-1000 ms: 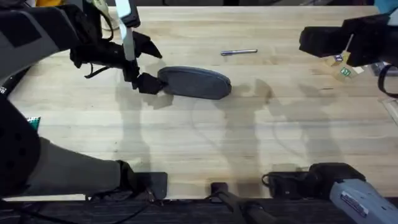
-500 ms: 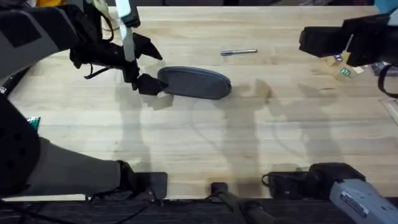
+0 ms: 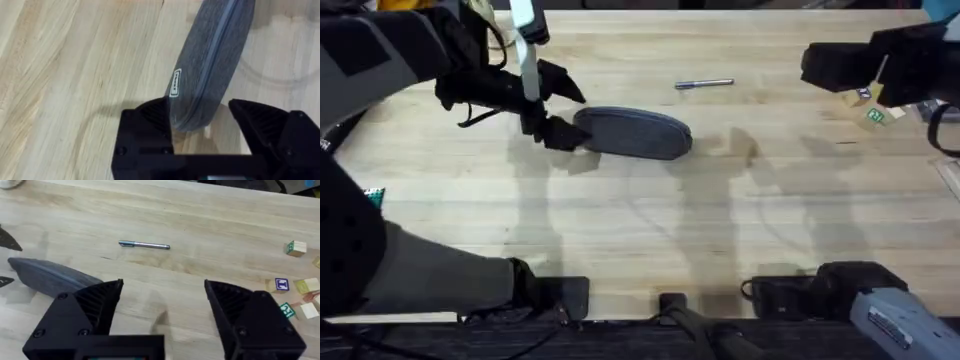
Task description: Unzip the bag, pick up the pens from the table one at a time and place them inside, then zip the bag closed.
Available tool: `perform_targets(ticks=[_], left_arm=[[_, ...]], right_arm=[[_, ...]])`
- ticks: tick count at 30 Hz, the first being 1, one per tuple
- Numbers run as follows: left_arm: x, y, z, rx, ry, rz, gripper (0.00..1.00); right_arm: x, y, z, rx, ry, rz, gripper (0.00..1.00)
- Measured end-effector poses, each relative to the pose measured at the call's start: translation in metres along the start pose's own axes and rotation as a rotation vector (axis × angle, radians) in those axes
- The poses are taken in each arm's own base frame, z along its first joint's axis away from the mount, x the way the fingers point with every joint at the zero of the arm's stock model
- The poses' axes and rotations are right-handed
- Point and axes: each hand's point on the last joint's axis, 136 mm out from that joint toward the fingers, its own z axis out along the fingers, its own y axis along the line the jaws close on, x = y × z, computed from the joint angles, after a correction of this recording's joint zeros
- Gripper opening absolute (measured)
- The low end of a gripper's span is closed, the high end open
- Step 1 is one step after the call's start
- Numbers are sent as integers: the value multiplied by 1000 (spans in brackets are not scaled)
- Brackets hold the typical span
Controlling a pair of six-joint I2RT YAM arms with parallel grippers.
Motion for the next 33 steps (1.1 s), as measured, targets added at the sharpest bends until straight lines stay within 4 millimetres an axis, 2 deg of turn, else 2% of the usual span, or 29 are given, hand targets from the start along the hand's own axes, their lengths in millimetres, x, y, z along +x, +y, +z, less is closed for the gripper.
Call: perform_targets(ticks=[3, 5, 8, 9, 17, 22, 29, 33], left_arm=[[-2, 0, 2, 3, -1, 10, 692], [-2, -1, 4, 10, -1, 9, 567], [2, -2, 8, 24, 4, -4, 114], [2, -1, 8, 25, 2, -6, 67], [2, -1, 8, 28, 3, -10, 45], [2, -1, 8, 29, 3, -11, 40], [2, -1, 8, 29, 3, -11, 42], [2, -1, 8, 29, 3, -11, 42]], right_arm=[[0, 0, 0, 0, 0, 0, 998], [0, 0, 0, 0, 0, 0, 998], [0, 0, 0, 0, 0, 0, 998], [0, 0, 0, 0, 0, 0, 998], [0, 0, 0, 0, 0, 3, 998], [4, 1, 0, -2, 18, 112, 998], [39, 29, 15, -167, 209, 232, 998], [57, 38, 26, -229, 315, 270, 998]])
